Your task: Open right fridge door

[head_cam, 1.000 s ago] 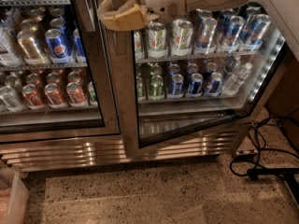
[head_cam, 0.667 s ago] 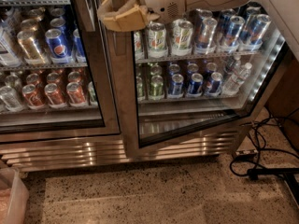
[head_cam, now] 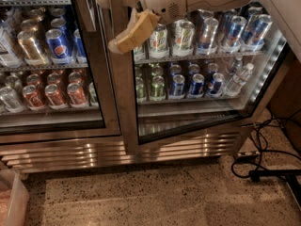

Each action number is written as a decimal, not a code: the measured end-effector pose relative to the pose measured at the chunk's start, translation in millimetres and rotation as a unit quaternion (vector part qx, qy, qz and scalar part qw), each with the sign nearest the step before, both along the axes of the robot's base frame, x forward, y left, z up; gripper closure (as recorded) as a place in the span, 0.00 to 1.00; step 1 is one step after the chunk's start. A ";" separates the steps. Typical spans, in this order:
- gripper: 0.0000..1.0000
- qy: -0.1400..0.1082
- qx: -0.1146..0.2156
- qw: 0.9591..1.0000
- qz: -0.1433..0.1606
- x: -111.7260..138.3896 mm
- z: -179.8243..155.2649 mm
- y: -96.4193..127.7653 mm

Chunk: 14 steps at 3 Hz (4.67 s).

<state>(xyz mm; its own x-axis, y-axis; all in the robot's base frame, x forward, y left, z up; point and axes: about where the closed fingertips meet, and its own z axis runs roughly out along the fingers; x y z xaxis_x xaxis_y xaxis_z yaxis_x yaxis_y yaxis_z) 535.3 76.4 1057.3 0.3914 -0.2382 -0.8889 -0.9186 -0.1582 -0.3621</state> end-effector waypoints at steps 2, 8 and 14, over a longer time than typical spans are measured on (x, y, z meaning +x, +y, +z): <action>0.00 -0.018 -0.025 0.999 -0.034 -9.1 13.5 -4.9; 0.00 -0.074 -0.153 0.955 -0.244 -128.5 96.3 -45.2; 0.00 -0.074 -0.153 0.955 -0.244 -128.5 96.3 -45.2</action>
Offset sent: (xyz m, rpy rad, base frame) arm -0.0246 -0.0233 0.0416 -0.1485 -0.1076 -0.2137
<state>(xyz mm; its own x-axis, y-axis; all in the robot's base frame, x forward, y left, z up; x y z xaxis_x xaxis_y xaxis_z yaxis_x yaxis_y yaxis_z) 406.8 31.2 1153.6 0.2831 -0.6640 -0.6920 -0.8527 0.1560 -0.4985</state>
